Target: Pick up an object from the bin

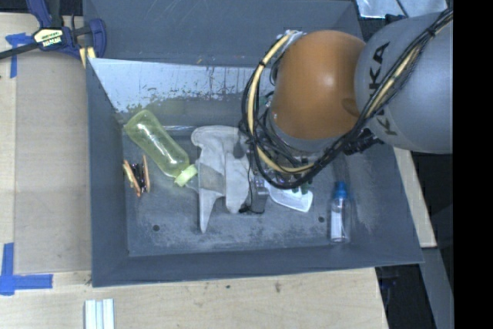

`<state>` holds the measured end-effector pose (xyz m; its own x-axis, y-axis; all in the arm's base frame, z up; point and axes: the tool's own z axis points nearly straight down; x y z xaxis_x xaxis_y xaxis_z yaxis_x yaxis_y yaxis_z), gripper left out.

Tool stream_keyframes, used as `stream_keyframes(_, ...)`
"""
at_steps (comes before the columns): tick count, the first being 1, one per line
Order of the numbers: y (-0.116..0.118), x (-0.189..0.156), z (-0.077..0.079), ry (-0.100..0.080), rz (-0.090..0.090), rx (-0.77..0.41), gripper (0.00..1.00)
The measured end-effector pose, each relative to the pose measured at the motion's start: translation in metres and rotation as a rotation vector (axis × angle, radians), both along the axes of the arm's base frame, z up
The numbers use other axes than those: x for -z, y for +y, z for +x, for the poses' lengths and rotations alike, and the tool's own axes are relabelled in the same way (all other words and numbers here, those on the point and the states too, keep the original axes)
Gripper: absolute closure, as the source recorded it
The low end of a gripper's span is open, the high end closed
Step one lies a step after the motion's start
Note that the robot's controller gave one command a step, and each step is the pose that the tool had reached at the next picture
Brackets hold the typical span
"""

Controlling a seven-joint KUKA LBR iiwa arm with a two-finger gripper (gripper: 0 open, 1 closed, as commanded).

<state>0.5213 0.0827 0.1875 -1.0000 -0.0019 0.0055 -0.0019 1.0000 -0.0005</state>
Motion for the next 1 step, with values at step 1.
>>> stream_keyframes(1, -0.0002, -0.0047, 0.0016, -0.008, 0.001, 0.002, 0.0)
